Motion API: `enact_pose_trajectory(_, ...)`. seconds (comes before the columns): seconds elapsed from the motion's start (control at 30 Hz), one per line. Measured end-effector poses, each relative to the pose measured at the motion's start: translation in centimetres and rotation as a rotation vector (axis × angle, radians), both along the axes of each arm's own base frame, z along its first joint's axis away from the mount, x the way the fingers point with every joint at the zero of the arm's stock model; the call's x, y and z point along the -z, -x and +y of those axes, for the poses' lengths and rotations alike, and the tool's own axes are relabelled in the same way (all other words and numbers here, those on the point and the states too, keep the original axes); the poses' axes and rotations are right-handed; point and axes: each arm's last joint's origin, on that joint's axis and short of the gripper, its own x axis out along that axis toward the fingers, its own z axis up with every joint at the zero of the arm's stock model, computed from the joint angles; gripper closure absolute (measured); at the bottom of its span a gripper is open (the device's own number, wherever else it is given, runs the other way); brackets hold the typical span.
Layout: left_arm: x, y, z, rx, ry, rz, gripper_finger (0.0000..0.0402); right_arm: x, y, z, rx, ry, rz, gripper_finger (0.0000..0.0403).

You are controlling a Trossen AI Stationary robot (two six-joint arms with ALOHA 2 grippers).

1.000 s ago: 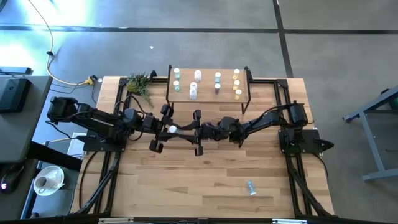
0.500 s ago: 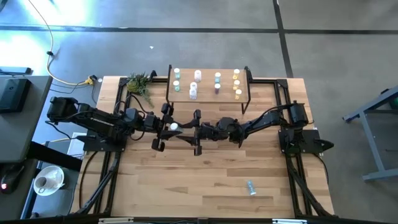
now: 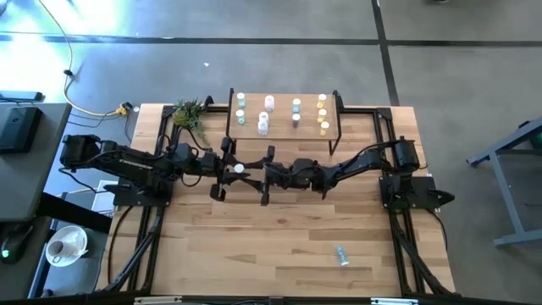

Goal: Pick and place medicine bottles onto shelf by color
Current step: Put the green pill bottle on the shelf aligned with the other green pill bottle

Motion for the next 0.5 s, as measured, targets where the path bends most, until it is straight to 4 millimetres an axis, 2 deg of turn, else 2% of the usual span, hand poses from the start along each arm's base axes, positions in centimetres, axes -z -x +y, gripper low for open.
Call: enact_pose_trajectory(0.5, -0.22, 0.07, 0.01, -0.001, -0.003, -0.020, 0.0322, -0.04, -0.04, -0.55, -0.054, -0.042, -0.007, 0.0231)
